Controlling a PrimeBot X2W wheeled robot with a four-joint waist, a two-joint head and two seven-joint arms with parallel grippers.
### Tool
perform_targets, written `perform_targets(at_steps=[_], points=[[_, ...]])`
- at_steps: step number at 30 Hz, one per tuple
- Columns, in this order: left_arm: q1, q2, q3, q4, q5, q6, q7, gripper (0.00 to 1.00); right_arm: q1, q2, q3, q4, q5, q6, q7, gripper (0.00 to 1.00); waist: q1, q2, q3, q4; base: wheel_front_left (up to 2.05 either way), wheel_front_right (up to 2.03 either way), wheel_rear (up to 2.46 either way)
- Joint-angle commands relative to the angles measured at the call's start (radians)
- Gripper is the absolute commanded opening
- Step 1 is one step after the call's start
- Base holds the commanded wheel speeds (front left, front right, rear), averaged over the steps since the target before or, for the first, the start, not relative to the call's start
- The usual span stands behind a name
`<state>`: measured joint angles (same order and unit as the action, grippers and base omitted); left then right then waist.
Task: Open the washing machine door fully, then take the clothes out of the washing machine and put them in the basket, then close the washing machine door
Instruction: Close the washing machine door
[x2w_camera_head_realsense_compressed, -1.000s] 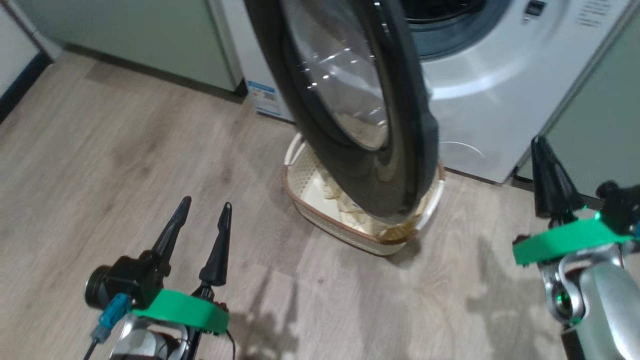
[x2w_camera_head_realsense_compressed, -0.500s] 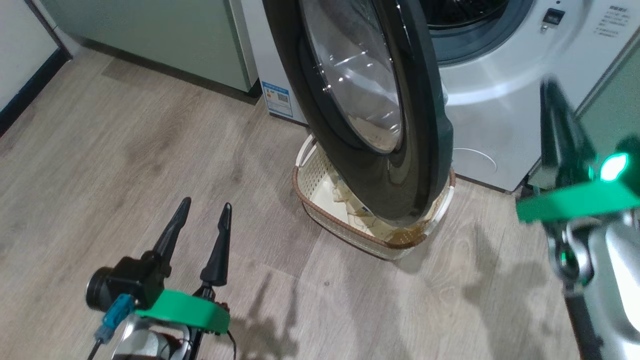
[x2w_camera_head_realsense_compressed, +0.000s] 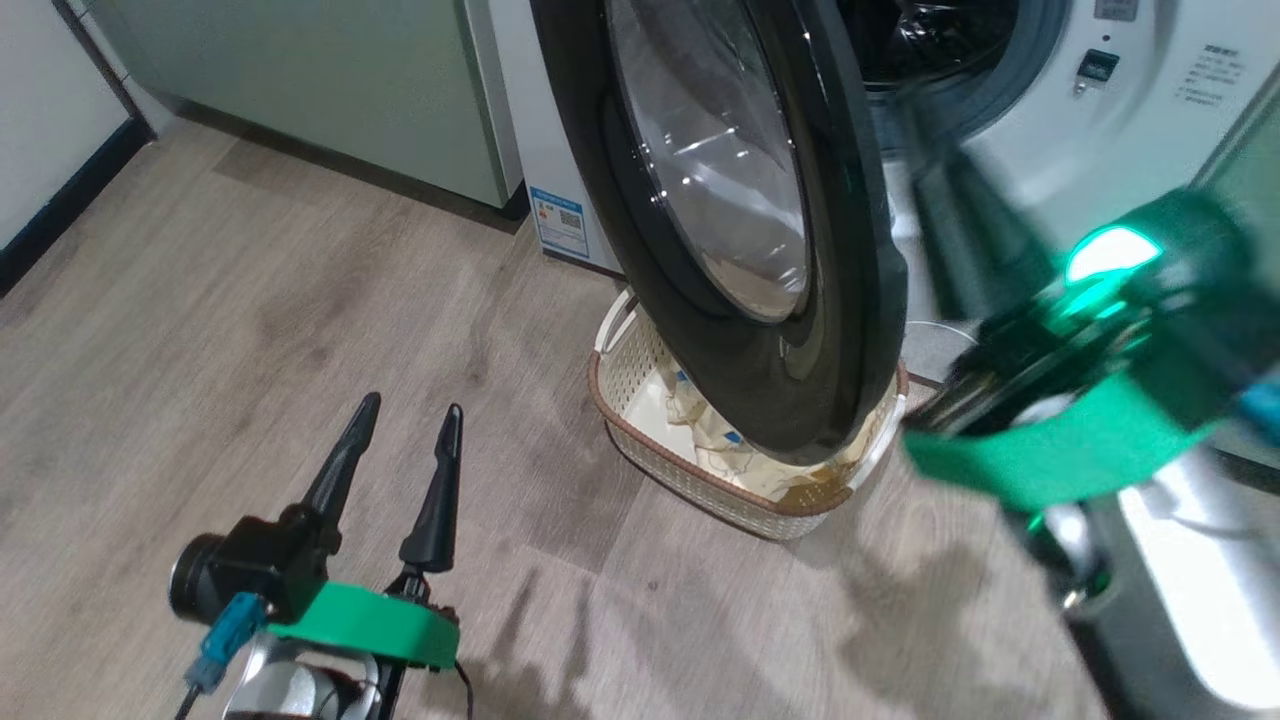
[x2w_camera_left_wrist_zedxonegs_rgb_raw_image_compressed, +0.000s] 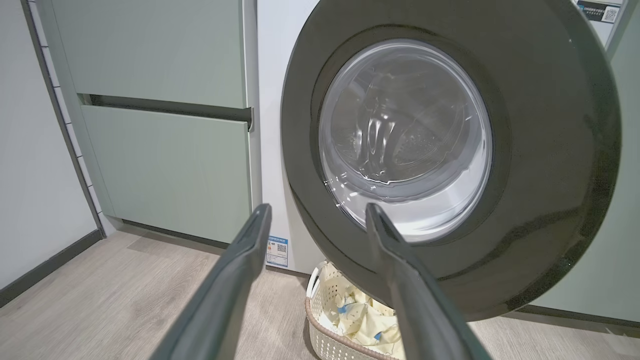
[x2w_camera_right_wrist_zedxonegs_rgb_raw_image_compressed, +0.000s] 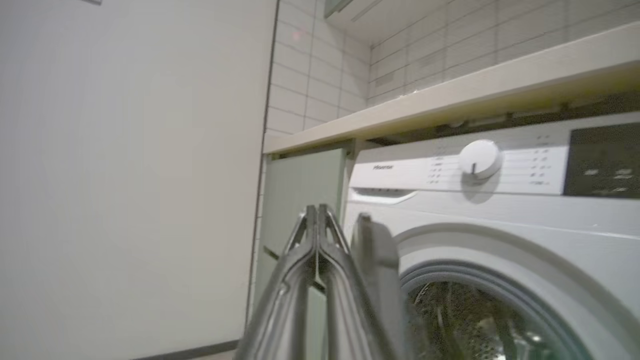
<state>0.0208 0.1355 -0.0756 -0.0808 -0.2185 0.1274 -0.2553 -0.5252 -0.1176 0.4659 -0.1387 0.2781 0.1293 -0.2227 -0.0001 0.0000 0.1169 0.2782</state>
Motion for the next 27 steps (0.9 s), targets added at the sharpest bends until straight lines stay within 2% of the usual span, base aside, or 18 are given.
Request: perform_targets(at_steps=[1,7,11,27], points=[[-0.019,0.014,0.035,-0.035,0.009,0.008,-0.006,1.0,0.019,0.005,0.034,-0.024,0.012,0.001,0.024,0.0,0.0001,0.0,-0.001,0.002,0.0,0.0,0.0],[-0.018,0.013,0.031,-0.035,0.007,0.01,-0.006,1.0,0.105,-0.002,0.141,0.019,0.057,0.001,0.077,0.0,0.0001,0.0,0.004,0.01,0.0,0.0,0.0],[-0.021,0.011,0.031,-0.035,0.005,0.014,-0.006,1.0,0.137,-0.009,0.172,0.08,0.084,0.001,0.087,0.0,0.0001,0.0,0.013,0.011,0.0,0.0,0.0],[-0.031,0.012,0.031,-0.033,0.004,0.018,-0.006,1.0,0.092,-0.01,0.122,0.218,0.091,0.001,0.043,0.0,0.0001,0.0,0.027,0.008,0.0,0.0,0.0]])
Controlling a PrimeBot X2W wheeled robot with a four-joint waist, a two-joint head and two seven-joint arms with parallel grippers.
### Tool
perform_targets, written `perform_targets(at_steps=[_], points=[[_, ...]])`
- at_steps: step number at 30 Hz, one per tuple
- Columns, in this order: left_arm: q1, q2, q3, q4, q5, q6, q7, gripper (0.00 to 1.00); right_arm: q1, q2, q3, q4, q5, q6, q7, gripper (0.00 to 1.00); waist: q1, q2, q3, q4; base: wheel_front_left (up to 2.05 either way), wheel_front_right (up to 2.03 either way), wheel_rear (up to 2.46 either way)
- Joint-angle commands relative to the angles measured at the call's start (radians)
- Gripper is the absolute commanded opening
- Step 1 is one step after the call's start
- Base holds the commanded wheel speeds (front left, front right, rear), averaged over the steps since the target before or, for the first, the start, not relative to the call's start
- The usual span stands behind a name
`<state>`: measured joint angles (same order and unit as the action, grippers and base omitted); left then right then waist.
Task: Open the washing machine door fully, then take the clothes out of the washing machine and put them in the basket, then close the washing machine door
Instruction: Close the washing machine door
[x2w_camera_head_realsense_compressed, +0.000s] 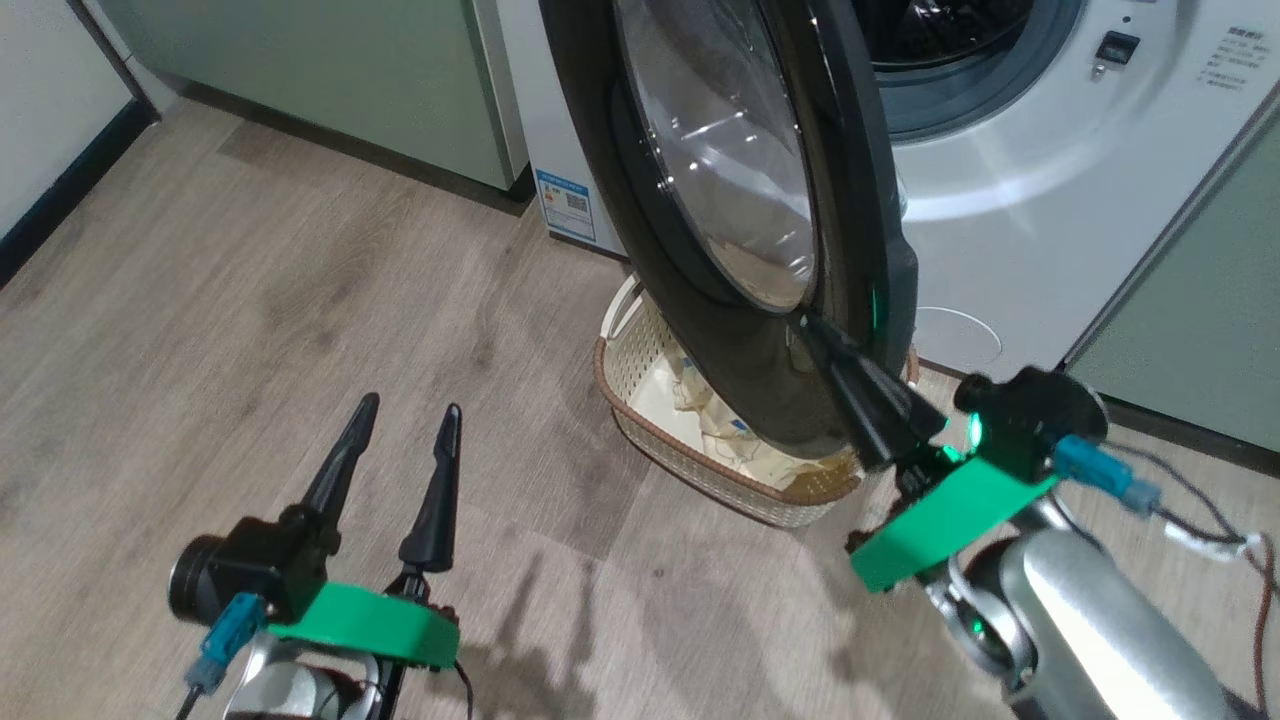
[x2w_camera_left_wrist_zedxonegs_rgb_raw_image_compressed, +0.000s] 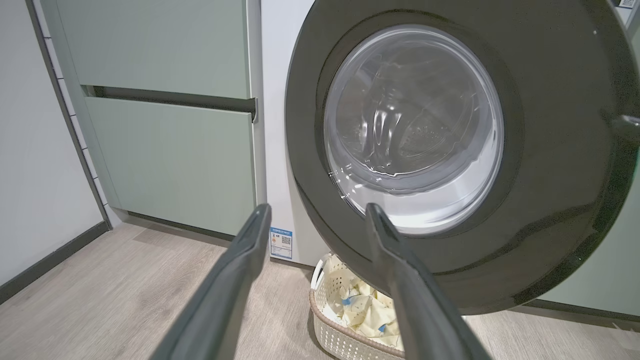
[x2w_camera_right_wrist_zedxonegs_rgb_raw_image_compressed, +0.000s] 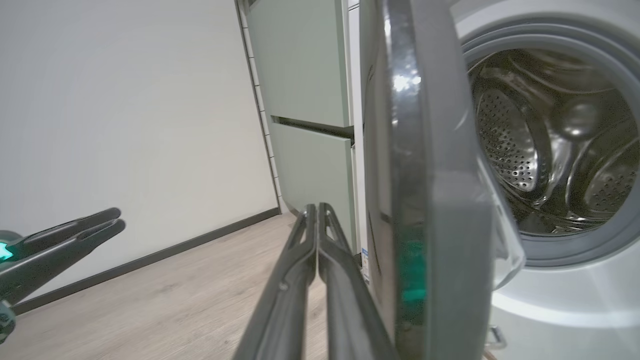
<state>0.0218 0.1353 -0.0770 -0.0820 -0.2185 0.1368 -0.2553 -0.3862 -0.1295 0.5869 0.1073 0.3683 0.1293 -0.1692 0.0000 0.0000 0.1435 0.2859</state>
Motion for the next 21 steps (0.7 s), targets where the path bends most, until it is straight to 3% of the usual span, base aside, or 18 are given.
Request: perform_targets(at_steps=[1,21], points=[[-0.034,0.012,0.032,-0.032,0.004,0.008,-0.006,1.0,-0.051,0.001,-0.004,-0.023,0.0,0.001,-0.011,0.0,0.0,0.0,0.001,0.0,0.0,0.0,0.0],[-0.049,0.004,0.029,-0.044,0.01,0.005,-0.006,1.0,-0.095,-0.004,-0.093,0.027,-0.021,0.001,-0.027,0.0,0.0,0.0,0.017,-0.007,0.0,0.0,0.0]])
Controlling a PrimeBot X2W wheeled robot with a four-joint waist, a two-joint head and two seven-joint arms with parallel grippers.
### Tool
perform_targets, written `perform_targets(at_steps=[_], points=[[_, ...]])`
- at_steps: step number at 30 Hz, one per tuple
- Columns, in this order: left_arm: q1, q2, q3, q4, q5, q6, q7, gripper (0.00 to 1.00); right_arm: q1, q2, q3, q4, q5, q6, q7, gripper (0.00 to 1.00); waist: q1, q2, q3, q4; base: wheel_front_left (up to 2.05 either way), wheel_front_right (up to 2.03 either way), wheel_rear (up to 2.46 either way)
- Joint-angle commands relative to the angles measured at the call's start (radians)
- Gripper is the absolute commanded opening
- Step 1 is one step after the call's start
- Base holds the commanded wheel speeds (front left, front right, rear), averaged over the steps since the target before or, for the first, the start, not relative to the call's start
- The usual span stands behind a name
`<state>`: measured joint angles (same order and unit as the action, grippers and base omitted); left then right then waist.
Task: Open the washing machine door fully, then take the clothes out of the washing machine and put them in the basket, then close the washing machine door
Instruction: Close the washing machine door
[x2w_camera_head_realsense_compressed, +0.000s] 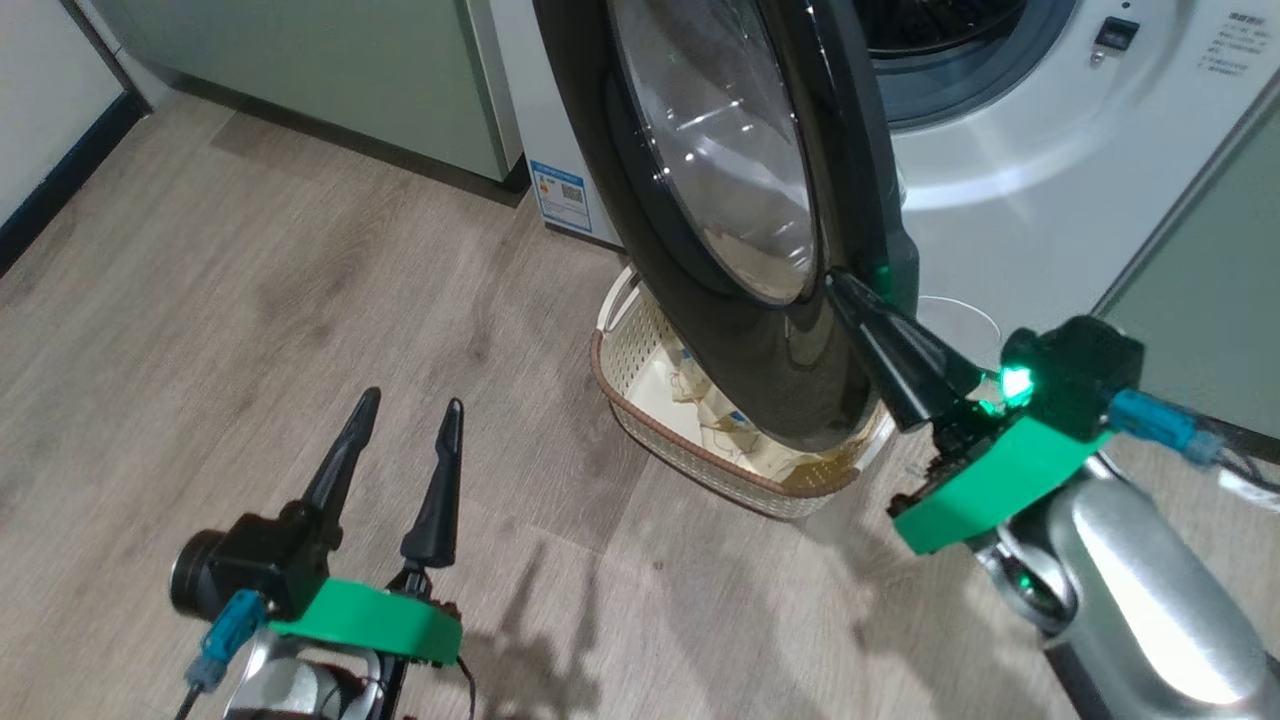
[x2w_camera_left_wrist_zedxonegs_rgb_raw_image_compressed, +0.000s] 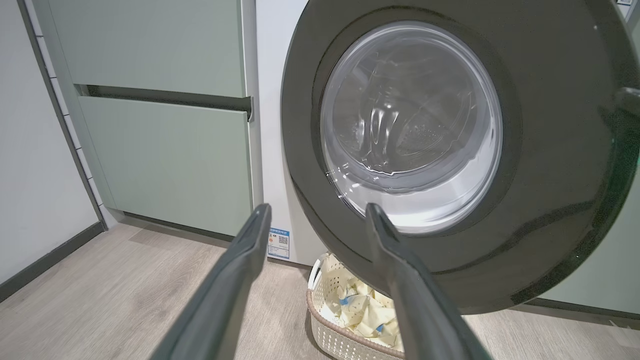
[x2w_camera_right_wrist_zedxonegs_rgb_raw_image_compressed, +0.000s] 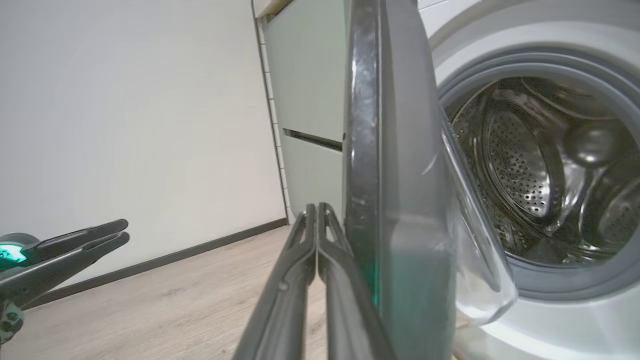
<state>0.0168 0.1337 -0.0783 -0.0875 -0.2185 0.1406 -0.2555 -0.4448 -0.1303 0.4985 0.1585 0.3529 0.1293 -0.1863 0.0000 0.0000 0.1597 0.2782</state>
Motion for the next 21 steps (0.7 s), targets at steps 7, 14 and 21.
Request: perform_targets(at_steps=[7,14,21], points=[[-0.055,-0.004,0.022,-0.039,0.014,-0.003,-0.006,1.0,-0.053,-0.013,-0.07,-0.009,-0.022,0.001,0.002,0.0,0.0,0.0,0.011,0.001,0.0,0.0,0.0],[-0.07,-0.015,0.016,-0.041,0.015,-0.01,-0.006,1.0,-0.094,-0.037,-0.12,0.031,-0.04,0.001,0.019,0.0,0.0,0.0,0.036,0.007,0.0,0.0,0.0],[-0.085,-0.025,0.014,-0.047,0.019,-0.016,-0.006,1.0,-0.144,-0.066,-0.172,0.08,-0.051,0.001,0.028,0.0,0.0,0.0,0.061,0.018,0.0,0.0,0.0]])
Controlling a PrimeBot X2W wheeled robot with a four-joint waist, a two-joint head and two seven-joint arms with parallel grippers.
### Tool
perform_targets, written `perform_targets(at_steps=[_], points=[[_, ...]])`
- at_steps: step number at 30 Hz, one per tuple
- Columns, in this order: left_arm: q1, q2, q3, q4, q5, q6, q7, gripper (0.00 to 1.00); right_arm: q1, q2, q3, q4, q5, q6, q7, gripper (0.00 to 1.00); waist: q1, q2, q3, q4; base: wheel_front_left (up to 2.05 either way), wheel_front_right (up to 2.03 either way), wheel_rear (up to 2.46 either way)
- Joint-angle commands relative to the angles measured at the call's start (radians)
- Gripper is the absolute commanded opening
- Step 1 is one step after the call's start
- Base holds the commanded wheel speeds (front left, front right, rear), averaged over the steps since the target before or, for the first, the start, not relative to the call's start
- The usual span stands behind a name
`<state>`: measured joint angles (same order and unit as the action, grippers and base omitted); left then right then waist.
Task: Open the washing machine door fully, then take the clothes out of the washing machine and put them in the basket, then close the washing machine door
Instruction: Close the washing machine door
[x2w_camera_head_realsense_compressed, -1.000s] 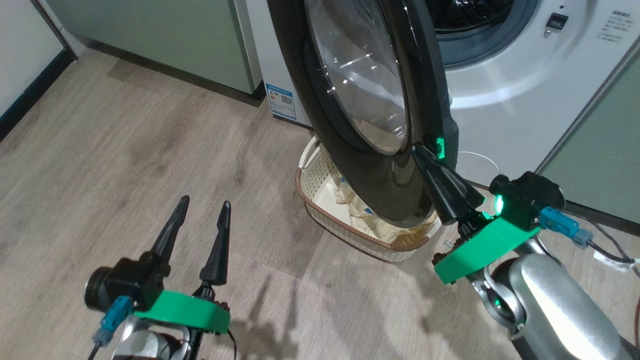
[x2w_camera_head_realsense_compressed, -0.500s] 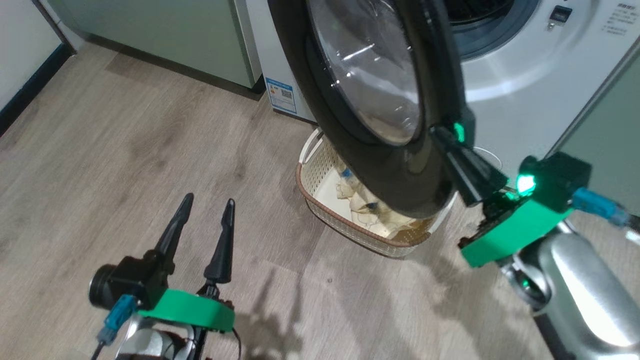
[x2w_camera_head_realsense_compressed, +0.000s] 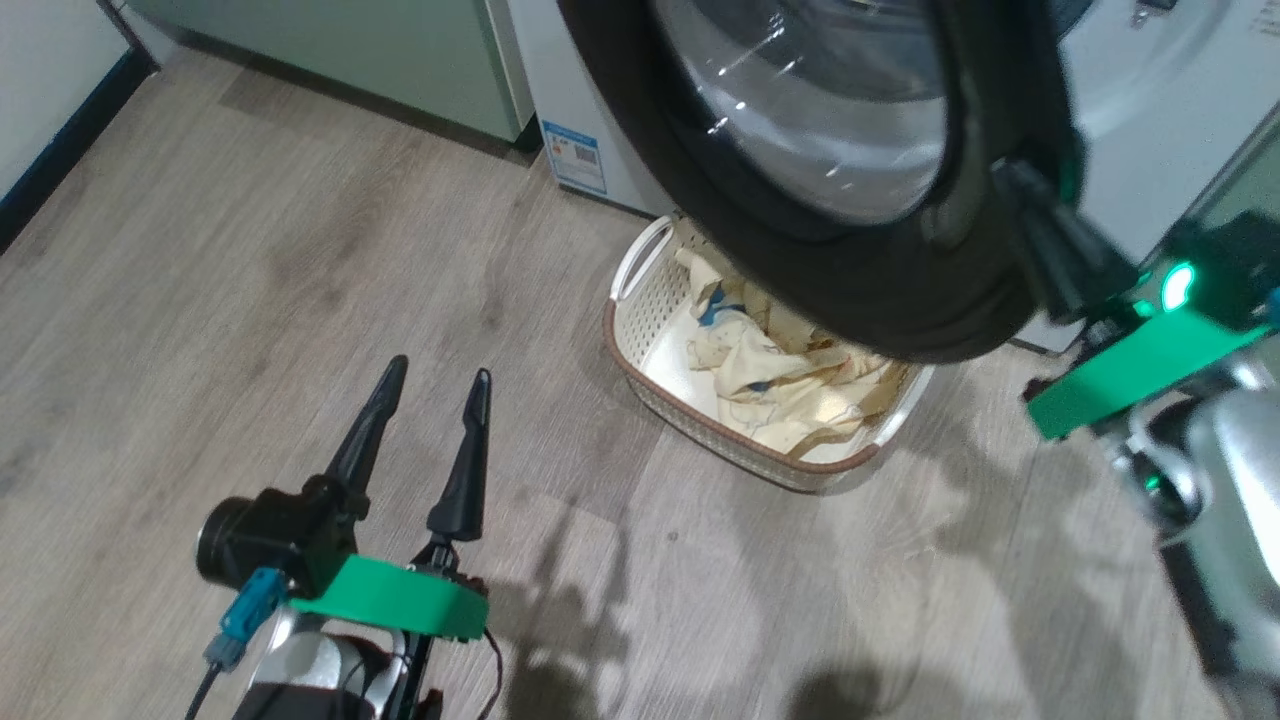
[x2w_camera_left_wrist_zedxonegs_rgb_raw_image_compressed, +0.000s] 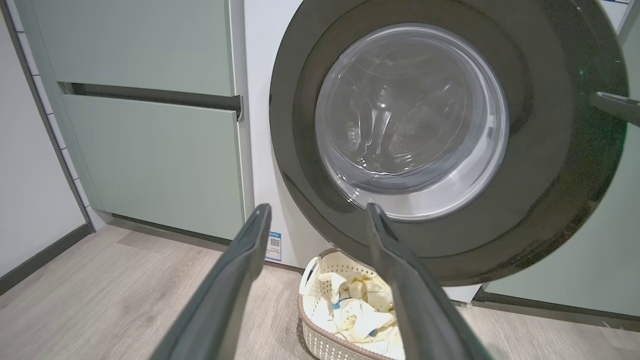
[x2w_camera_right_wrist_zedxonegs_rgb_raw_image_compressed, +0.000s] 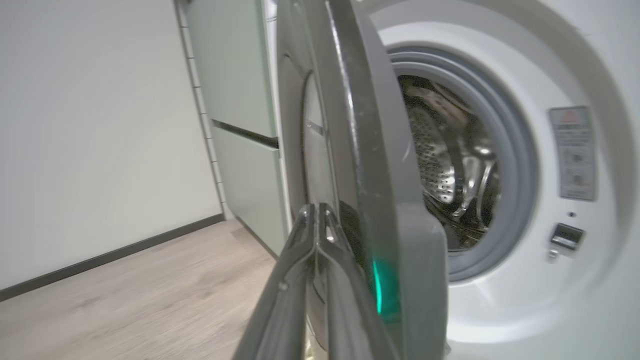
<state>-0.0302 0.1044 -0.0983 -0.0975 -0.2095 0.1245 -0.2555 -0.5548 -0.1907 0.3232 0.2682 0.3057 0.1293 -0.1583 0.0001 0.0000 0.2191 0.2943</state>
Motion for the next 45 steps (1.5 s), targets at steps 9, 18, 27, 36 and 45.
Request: perform_targets(at_steps=[9,18,27,36,45], points=[[-0.066,-0.016,0.029,-0.045,0.018,-0.014,-0.006,1.0,-0.143,-0.061,-0.077,0.072,-0.014,0.001,0.006,0.0,-0.0001,0.0,0.055,0.028,0.0,0.0,0.0],[-0.101,-0.036,0.032,-0.047,0.02,-0.025,-0.006,1.0,-0.323,-0.102,-0.105,0.213,-0.02,0.001,-0.015,0.0,-0.0001,0.0,0.133,0.052,0.0,0.0,0.0],[-0.13,-0.049,0.033,-0.04,0.022,-0.036,-0.006,1.0,-0.494,-0.113,-0.131,0.386,-0.021,0.001,-0.081,0.0,-0.0001,0.0,0.169,0.07,0.0,0.0,0.0],[-0.145,-0.053,0.037,-0.036,0.027,-0.04,-0.006,1.0,-0.569,-0.093,-0.117,0.462,-0.019,0.001,-0.102,0.0,-0.0001,0.0,0.181,0.063,0.0,0.0,0.0],[-0.147,-0.054,0.038,-0.029,0.032,-0.04,-0.006,1.0,-0.533,-0.081,-0.059,0.443,0.008,0.001,-0.103,0.0,-0.0001,0.0,0.17,0.047,0.0,0.0,0.0]])
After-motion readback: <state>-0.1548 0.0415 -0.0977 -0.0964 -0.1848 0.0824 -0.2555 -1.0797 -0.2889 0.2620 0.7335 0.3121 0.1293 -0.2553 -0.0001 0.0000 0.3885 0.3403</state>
